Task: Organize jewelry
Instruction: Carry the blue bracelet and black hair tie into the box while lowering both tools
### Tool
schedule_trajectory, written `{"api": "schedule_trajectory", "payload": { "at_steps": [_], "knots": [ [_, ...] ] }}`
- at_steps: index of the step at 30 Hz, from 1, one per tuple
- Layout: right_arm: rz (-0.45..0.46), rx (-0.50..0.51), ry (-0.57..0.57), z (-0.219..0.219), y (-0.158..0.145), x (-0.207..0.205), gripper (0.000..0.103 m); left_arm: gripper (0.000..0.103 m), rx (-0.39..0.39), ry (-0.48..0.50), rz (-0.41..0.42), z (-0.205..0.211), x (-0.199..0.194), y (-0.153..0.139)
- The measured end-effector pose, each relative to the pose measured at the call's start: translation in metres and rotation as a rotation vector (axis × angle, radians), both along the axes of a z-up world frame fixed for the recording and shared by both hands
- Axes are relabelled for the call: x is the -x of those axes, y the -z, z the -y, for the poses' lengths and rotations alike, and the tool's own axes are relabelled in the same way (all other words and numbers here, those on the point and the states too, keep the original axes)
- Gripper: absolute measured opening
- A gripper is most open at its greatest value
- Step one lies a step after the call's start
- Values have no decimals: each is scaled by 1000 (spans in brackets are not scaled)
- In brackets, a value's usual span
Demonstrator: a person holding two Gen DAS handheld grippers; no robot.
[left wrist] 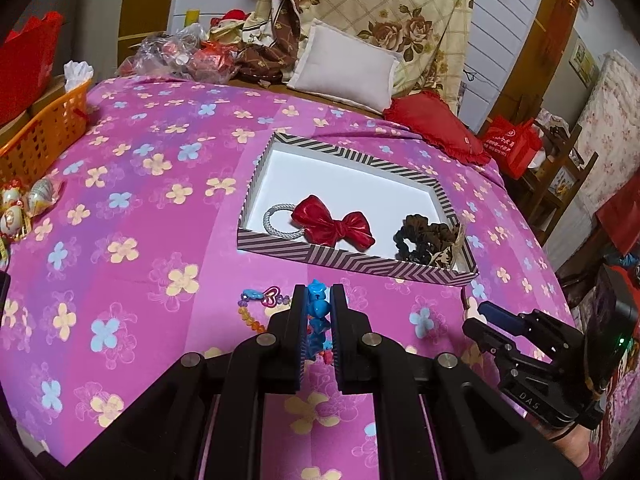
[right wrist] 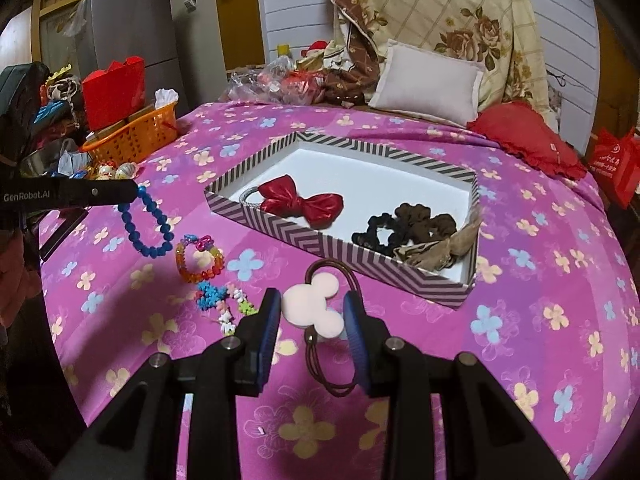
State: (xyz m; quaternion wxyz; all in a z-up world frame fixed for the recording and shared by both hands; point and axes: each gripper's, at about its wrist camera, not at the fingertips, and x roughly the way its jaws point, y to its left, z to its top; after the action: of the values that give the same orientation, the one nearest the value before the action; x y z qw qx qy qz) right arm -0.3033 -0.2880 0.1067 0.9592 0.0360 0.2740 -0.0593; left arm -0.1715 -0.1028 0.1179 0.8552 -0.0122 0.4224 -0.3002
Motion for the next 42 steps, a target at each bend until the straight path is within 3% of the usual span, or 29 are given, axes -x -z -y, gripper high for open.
{"api": "schedule_trajectory", "payload": {
  "at_steps": [29, 42],
  "knots": [
    [37, -6, 52, 28, -26, -26, 33, 0, -68, 55, 51, 52, -27, -10],
    [34, -33, 74, 58, -34, -64, 33, 0, -26, 83, 28, 88, -74, -17]
  ]
}}
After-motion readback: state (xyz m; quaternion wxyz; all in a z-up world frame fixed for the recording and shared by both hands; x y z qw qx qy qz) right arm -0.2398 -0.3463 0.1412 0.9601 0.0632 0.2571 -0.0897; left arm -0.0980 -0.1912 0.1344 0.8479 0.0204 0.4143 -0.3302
